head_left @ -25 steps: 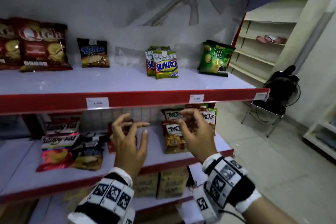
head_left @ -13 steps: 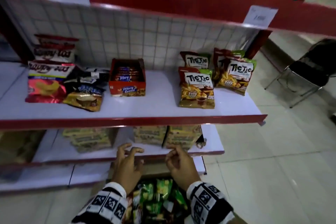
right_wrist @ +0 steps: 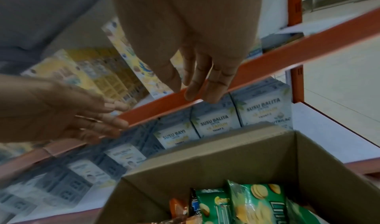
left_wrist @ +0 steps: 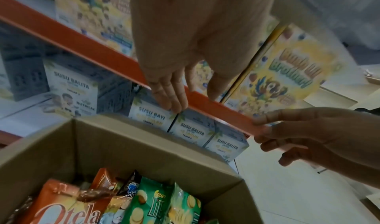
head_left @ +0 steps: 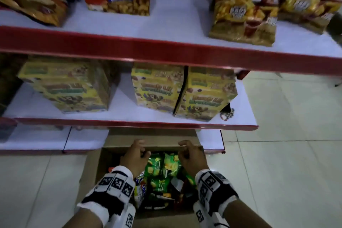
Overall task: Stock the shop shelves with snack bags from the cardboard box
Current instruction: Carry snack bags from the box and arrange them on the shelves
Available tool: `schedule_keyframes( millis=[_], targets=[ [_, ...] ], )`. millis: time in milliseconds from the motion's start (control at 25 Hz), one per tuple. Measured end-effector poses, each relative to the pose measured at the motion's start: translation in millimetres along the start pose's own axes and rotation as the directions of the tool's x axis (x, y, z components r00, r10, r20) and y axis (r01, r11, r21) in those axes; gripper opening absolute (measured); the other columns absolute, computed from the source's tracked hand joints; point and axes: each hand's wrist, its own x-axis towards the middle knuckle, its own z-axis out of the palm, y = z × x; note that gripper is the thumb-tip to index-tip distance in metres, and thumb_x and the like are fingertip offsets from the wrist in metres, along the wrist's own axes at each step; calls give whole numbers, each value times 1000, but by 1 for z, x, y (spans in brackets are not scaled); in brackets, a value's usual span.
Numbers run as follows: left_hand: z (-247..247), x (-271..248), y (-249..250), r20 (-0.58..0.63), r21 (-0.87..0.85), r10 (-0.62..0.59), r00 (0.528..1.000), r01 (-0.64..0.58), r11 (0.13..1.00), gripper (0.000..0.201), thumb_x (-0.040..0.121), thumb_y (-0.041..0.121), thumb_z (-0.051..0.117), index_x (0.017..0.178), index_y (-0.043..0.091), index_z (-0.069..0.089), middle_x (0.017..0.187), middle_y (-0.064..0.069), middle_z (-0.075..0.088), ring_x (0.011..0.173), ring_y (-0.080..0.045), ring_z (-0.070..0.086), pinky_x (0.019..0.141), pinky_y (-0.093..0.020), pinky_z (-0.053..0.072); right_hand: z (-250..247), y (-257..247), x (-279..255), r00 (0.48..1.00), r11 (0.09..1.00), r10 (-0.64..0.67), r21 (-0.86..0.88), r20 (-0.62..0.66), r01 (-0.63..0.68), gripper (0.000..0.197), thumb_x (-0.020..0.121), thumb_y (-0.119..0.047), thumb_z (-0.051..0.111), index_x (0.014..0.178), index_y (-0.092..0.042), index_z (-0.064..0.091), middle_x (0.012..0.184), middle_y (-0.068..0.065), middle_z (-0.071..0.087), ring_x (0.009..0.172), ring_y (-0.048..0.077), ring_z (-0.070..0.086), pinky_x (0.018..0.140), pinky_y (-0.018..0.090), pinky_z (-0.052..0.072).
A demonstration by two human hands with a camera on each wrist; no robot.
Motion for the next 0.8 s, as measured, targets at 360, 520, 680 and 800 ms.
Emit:
schedule_keyframes(
  millis=[360, 520, 680, 800],
  targets=[
    [90, 143, -125, 16, 67, 175, 984, -176, 982, 16, 91, 13, 59, 105, 9, 57, 103, -12, 65, 96, -26, 62, 87, -30, 49, 116, 147, 130, 978, 943, 89, -332, 187, -22, 45, 83, -27, 70, 124, -14, 56, 128, 7, 59, 116, 23, 55, 88, 23, 42],
    [94, 180, -144, 46, 231, 278, 960, -281, 932, 18, 91, 18, 60, 106, 7, 61, 104, -11, 66, 102, -25, 60, 92, -30, 45, 147, 179, 159, 957, 829, -10, -533, 291, 171, 75, 80, -40, 71, 143, -23, 35, 141, 7, 47, 127, 25, 47, 101, 31, 37],
    [91, 185, -143, 89, 371, 325, 942, -334, 866, 23, 91, 27, 60, 107, 11, 61, 84, 3, 58, 87, -16, 56, 77, -23, 40, 155, 170, 158, 947, 664, -55, -697, 315, 271, 87, 73, -54, 72, 145, -27, 31, 143, 5, 44, 132, 26, 38, 107, 39, 25],
    [77, 165, -134, 105, 518, 375, 921, -372, 770, 38, 93, 45, 50, 110, 13, 62, 93, 0, 62, 88, -17, 57, 77, -26, 42, 133, 141, 133, 941, 746, -112, -599, 319, 292, 66, 66, -44, 82, 124, -25, 58, 123, 2, 61, 113, 23, 57, 91, 27, 44]
  ],
)
